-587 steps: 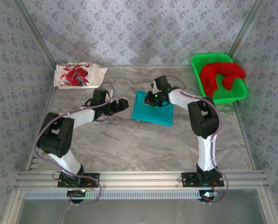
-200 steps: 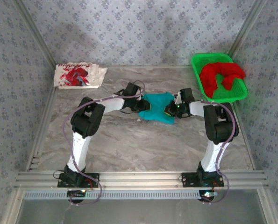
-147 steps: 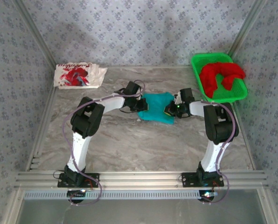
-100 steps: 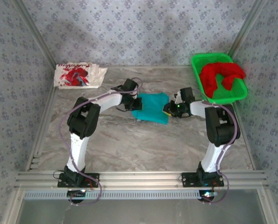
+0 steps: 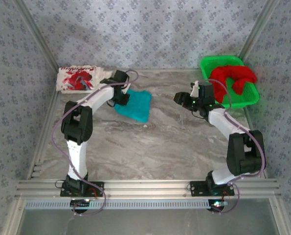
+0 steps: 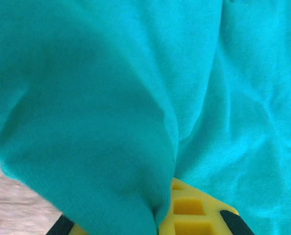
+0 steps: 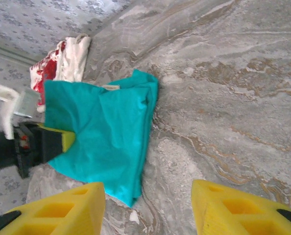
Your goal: Fold and stack the t-shirts
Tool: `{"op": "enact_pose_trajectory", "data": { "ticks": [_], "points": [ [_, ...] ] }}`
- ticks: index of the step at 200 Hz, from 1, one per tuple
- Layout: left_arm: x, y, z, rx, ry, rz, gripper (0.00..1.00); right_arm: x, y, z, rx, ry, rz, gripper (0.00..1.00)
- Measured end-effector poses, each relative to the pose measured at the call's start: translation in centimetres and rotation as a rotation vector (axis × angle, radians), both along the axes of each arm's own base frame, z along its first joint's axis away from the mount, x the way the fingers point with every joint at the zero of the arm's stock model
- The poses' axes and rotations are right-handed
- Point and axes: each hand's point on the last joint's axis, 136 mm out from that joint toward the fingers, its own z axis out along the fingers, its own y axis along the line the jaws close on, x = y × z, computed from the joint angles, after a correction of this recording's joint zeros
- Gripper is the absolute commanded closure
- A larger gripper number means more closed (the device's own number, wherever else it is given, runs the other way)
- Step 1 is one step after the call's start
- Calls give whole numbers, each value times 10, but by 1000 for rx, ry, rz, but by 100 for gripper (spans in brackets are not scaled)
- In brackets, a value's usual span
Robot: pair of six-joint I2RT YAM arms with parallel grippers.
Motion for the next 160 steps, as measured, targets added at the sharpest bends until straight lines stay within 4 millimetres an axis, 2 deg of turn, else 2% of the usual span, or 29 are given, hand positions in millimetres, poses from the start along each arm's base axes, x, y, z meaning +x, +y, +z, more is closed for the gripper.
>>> {"op": "enact_pose_trajectory", "data": {
  "ticks": [22, 53, 67, 100, 128, 160],
  "points": [
    [25, 15, 28, 35, -72, -53, 100, -2, -1, -5, 0, 12, -3, 48],
    [61, 33, 56, 57, -160, -87, 100, -2, -1, -7, 2, 18, -7, 48],
    [78, 41, 62, 65, -185, -95, 100, -2, -2, -7, 2, 19, -9, 48],
    [109, 73, 58, 89, -190, -84, 100, -1, -5, -11, 1, 28, -16, 48],
    [121, 100, 61, 86, -185, -52, 100, -1, -7, -19, -5, 55, -22, 48],
    [128, 124, 89, 57, -229, -18, 100, -4, -11, -31, -22, 97, -36, 48]
  ]
}}
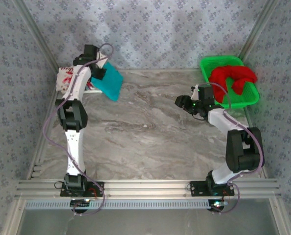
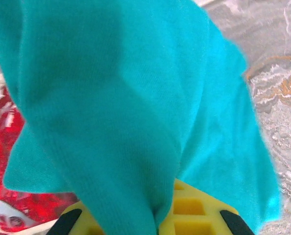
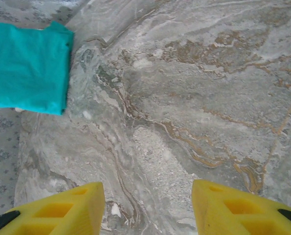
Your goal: Fold and stack the t-shirts
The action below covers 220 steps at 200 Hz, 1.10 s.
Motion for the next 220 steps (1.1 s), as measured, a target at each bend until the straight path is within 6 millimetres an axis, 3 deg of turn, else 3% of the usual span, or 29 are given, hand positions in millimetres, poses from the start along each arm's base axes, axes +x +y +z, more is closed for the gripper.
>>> {"op": "enact_pose_trajectory", "data": {
  "ticks": [39, 66, 92, 147, 184, 194, 215, 220],
  "points": [
    [15, 19, 48, -47, -114, 18, 100, 1, -1, -4, -6, 11, -10, 48],
    [24, 29, 57, -102, -153, 37, 100, 1, -2, -8, -3, 25, -15, 47],
    [34, 44, 44, -157, -151, 67, 100, 0, -2, -10, -2, 35, -17, 47],
    [49, 85, -17, -203, -81, 157, 100, -6, -4, -17, -15, 75, -24, 47],
    [47, 123, -29, -223, -68, 240, 100, -7, -5, -19, -28, 90, -30, 46],
    [46, 131, -29, -225, -69, 256, 82, -7, -4, -19, -29, 90, -30, 46],
    [46, 146, -29, -210, -76, 286, 6, -8, -2, -19, -32, 89, -26, 46],
    [46, 148, -29, -206, -78, 292, 2, -8, -1, -18, -32, 88, -24, 46]
  ]
}}
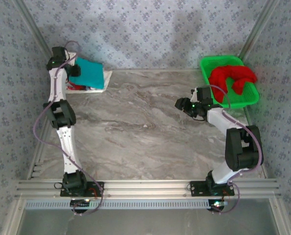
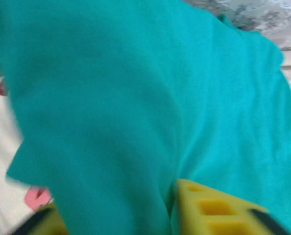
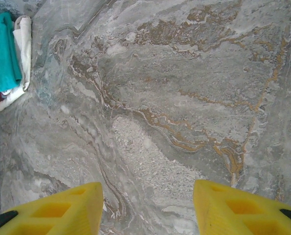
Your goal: Fold and stack the t-shirts
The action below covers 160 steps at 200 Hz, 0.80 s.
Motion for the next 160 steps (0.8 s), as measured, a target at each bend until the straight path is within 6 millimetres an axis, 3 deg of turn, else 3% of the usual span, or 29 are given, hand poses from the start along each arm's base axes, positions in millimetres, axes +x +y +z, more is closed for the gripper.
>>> {"op": "enact_pose_trajectory", "data": {
  "ticks": [48, 75, 97, 113, 131, 137, 145, 160],
  "points": [
    [-2, 20, 5, 31, -2, 108, 2, 6, 12, 18, -1, -36, 31, 45],
    [-23, 46, 37, 68, -13, 195, 2, 12, 16, 29, -8, -71, 44, 45],
    [-63, 63, 84, 87, -44, 252, 2, 14, 14, 31, -32, -89, 48, 44],
    [-112, 74, 132, 63, -147, 321, 2, 16, 10, 31, -74, -110, 51, 44],
    [-170, 79, 166, 26, -261, 408, 2, 18, 4, 33, -134, -149, 46, 38],
    [-183, 79, 171, 13, -291, 431, 2, 19, 1, 36, -158, -167, 43, 34],
    [-205, 72, 178, -14, -353, 452, 2, 19, -2, 39, -184, -191, 37, 19],
    [-232, 50, 170, -77, -420, 450, 2, 16, -10, 50, -256, -261, 22, 4]
  ]
}}
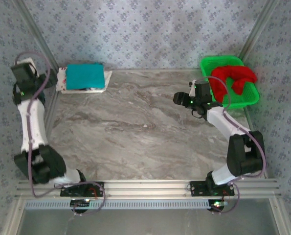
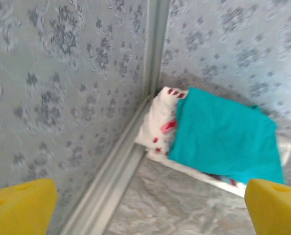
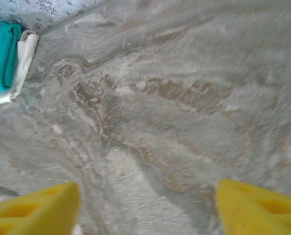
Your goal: Fold and stack the t-shirts
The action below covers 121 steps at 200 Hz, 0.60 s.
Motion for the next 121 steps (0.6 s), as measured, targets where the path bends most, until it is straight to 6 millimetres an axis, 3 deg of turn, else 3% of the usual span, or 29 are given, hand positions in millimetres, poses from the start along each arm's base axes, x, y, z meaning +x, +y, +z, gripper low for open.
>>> {"op": "enact_pose_trajectory", "data": {
  "ticks": [34, 58, 94, 111, 121],
  "points": [
    [-54, -65, -69, -46, -24, -82, 2, -25, -30, 22, -172, -197, -80, 0],
    [-84, -104, -110, 1, -51, -167, 2, -47, -67, 18, -298, -283, -202, 0],
    [-103, -110, -182, 56, -7, -163, 2, -78, -115, -28, -462, -268, -340, 0],
    [-108, -106, -217, 70, 63, -144, 2, -85, -135, -48, -507, -227, -379, 0],
    [-106, -104, -228, 79, 89, -138, 2, -85, -143, -54, -523, -216, -394, 0]
  ]
}}
